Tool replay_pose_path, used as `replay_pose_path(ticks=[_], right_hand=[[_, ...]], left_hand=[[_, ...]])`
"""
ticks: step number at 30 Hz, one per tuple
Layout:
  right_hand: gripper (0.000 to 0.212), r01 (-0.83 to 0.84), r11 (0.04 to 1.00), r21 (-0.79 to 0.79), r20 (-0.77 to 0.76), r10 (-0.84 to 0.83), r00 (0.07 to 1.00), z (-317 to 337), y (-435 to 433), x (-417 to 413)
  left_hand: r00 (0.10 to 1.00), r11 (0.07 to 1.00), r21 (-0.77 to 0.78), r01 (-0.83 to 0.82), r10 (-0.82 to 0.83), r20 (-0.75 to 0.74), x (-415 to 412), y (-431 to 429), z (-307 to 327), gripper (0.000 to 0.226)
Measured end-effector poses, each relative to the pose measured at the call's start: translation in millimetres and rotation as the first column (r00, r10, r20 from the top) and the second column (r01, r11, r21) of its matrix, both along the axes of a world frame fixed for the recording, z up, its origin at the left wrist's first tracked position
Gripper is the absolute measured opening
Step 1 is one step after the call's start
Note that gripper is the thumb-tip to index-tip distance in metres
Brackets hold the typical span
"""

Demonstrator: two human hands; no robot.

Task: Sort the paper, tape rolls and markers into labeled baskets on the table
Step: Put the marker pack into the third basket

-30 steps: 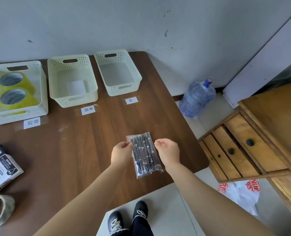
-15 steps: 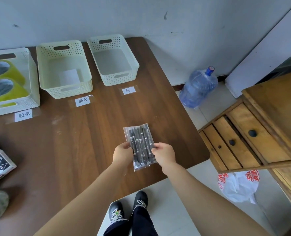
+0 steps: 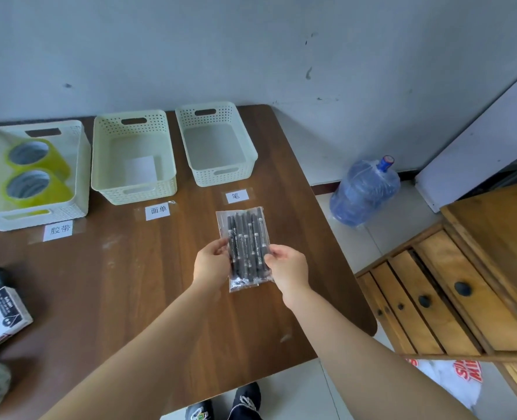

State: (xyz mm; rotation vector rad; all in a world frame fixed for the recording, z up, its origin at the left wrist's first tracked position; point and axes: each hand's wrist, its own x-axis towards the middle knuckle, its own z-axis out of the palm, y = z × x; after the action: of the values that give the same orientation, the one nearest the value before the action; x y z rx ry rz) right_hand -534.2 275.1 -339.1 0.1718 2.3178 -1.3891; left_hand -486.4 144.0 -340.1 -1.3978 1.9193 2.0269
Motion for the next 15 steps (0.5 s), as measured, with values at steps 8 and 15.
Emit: replay_pose_path(ticks=[8, 15], right_hand=[[0.024, -0.061, 0.995, -0.073, -0.084, 0.054, 0.995, 29.2, -32.7, -50.8], [0.025, -0.079, 0.992, -0.095, -0.139, 0.065, 0.988, 49.5, -75.0, -94.3]], left_hand=[[0.988, 0.996, -0.029, -0.085, 0.08, -0.13, -40.1, -28.1, 34.7, 0.034], [0.978, 0.994, -0.042, -0.101, 0.091, -0.188, -82.4, -69.1, 62.3, 0.034]])
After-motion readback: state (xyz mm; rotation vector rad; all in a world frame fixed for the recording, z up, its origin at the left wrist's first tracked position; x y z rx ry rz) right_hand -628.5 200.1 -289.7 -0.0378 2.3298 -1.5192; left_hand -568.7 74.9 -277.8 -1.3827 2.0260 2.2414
